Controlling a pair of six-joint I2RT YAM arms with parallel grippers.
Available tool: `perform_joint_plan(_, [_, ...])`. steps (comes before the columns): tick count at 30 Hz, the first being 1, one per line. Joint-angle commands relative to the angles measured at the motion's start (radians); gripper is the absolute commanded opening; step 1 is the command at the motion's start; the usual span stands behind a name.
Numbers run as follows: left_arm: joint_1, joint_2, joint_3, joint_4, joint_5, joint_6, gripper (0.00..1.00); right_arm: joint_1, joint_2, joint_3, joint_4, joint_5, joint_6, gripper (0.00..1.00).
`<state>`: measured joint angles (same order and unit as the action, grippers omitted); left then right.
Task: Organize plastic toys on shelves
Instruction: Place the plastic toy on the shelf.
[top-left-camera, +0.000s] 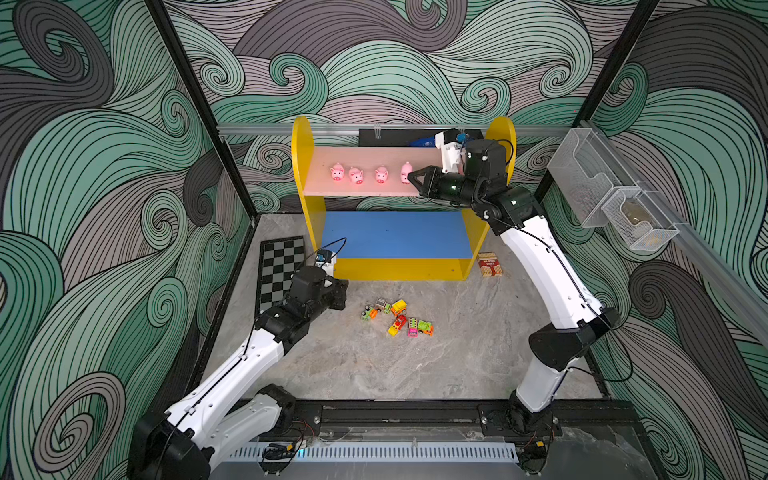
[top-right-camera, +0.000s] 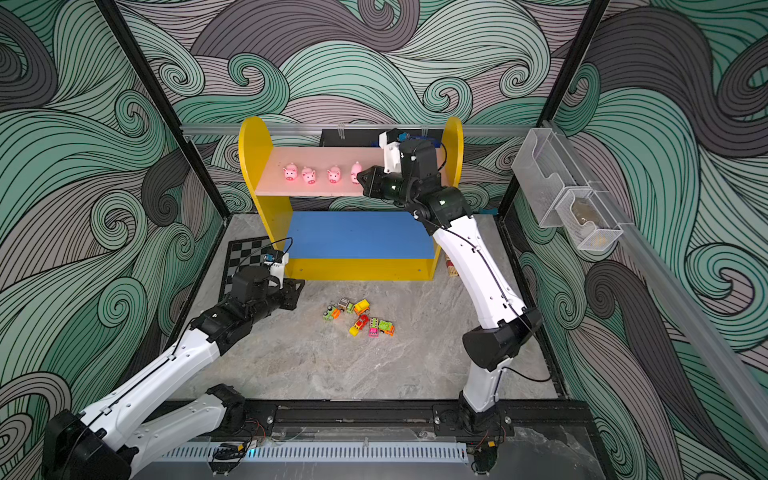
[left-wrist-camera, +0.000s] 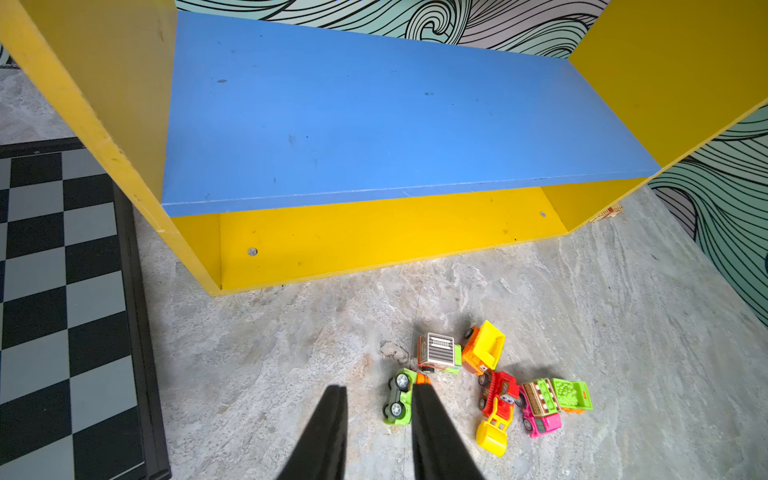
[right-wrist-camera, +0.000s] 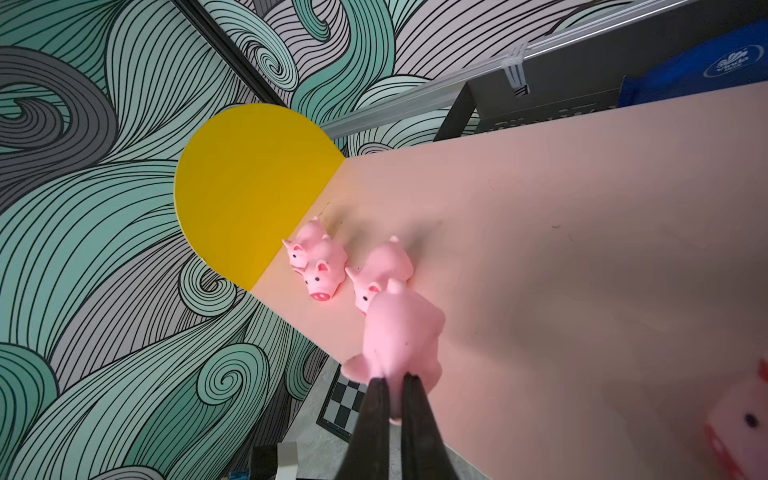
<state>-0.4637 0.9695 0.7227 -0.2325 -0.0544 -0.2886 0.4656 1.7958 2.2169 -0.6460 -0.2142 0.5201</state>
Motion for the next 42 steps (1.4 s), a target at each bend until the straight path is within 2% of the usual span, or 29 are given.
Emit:
perform_joint_plan(1, [0.013,-0.011,-0.004,0.001,0.014,0.0,0.31,-0.011,0.015,0.033,-0.026,0.003,0.009,0.0])
perform_joint_plan(20, [0.027,-0.01,-0.008,0.009,0.044,0.005,0.31,-0.021,0.083,0.098,-0.068,0.024,-0.001,0.0])
perform_joint_plan(23, [0.031,-0.01,-0.006,0.008,0.044,0.006,0.31,-0.023,0.087,0.096,-0.069,0.021,-0.002,0.09])
perform_joint_plan(26, [0.035,-0.014,-0.008,0.008,0.042,0.004,0.31,-0.025,0.093,0.096,-0.069,0.021,0.0,0.11])
perform_joint_plan(33, [0.038,-0.015,-0.009,0.009,0.046,0.003,0.31,-0.029,0.1,0.111,-0.069,0.028,0.0,0.25])
perform_joint_plan(42, [0.039,-0.016,-0.009,0.009,0.051,0.005,0.31,-0.032,0.102,0.137,-0.07,0.024,-0.009,0.31])
